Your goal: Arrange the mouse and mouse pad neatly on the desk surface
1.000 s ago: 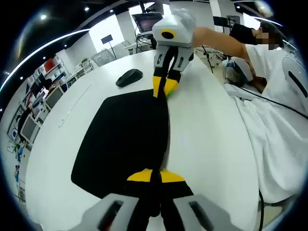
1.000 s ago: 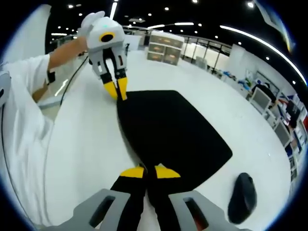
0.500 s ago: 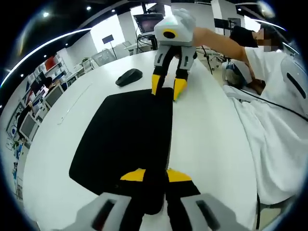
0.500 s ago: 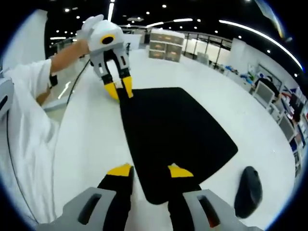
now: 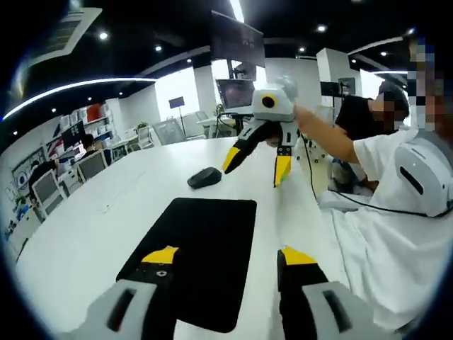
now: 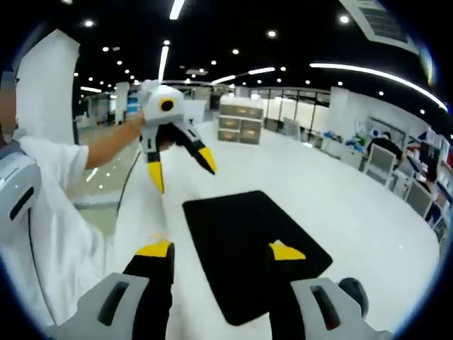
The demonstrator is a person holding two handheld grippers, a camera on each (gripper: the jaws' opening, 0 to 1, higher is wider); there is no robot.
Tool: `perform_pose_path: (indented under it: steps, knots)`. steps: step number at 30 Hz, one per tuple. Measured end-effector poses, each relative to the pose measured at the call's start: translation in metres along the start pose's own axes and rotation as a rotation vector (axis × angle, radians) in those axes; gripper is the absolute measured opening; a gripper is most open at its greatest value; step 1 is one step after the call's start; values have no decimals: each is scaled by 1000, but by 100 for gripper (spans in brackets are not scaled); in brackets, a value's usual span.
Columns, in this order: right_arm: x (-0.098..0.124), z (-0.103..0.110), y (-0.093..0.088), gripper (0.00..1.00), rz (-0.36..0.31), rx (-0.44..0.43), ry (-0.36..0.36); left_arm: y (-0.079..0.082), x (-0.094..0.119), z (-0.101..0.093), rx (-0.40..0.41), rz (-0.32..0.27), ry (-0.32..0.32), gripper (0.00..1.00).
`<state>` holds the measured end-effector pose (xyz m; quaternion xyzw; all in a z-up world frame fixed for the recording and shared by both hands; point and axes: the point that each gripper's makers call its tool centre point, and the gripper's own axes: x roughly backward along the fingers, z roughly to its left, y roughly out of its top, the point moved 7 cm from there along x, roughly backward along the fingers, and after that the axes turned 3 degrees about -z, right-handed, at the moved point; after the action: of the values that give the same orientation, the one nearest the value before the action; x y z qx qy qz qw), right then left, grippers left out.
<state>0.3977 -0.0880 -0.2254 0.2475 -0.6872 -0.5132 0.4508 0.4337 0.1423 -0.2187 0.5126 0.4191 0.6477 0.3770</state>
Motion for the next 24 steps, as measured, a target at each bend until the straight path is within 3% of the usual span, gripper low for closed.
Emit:
perform_pose_path:
  steps: [3,7,11,17,24]
  knots:
    - [9,-6,14,50,-36,-2,-31,6,6,5,0,-1,25,62]
    - [17,-13,29,51,-88,-8,-65,21,10,11,-9,-46,65,66]
    - [20,-20,39,52,-135,-3,-80,33,11,17,-37,-50,150,66]
    - [20,-31,46,54,-171,-7,-108,44,16,23,-23,-87,219,66]
    - [26,-41,42,54,-183,-31,-145,44,26,25,11,-121,277,64]
